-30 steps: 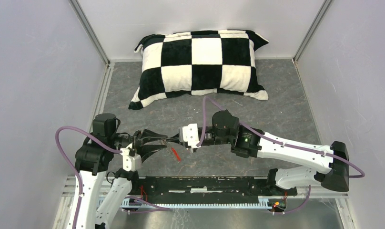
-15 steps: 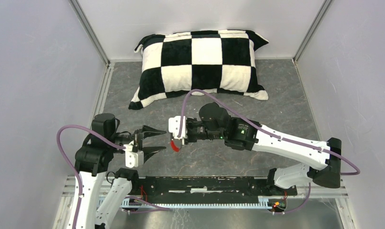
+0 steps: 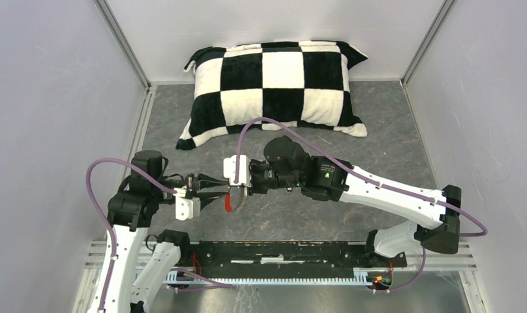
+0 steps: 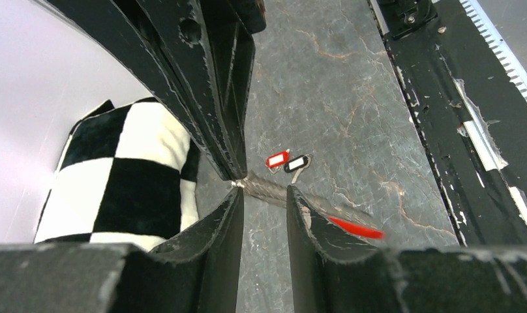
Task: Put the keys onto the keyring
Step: Adjust the keyring.
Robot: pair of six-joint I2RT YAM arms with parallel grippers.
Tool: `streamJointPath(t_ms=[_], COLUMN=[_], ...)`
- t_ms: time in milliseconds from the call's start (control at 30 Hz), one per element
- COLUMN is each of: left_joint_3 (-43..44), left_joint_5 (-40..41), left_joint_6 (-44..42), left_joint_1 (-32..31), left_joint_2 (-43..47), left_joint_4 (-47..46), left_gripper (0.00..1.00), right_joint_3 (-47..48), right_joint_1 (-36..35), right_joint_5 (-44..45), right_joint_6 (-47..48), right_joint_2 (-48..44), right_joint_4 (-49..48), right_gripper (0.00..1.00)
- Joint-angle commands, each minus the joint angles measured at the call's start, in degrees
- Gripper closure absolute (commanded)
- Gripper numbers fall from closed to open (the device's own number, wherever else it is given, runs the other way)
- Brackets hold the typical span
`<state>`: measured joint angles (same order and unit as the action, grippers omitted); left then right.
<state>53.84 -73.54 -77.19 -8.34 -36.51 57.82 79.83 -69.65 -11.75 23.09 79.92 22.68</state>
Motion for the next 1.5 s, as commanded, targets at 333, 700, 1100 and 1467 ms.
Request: streamJointPath(t_ms=[333,700,1100,1467], left_joint_3=[-0.83,1.83,4.25,3.24], left_joint_5=[1.55,4.62,2.23,-3.25], left_joint_6=[0.08,5.38,11.62,12.21], left_joint_1=[0.08,0.08,0.08,0.08], left_joint_2=[-1.06,-0.77,-0.95,0.40], left_joint_4=[-1.40,-1.81,-1.92,-1.75], left_gripper=[0.71,0.77,0.68,0.53], right_joint_3=[5.52,0.00,-15.92,-16.51], right_joint_1=[0.06,0.04,6.31,7.77], right_joint_5=[-2.03,-4.09,-18.14,-23.60], right_joint_6=[-1.12,-1.14,-8.13,-12.62], right_joint_2=[1.79,-1.37,-10.89,-9.90], right_joint_4=[1.46,-3.57,-25.39,-31.72], right_gripper=[1.00,1.00,1.00,1.00])
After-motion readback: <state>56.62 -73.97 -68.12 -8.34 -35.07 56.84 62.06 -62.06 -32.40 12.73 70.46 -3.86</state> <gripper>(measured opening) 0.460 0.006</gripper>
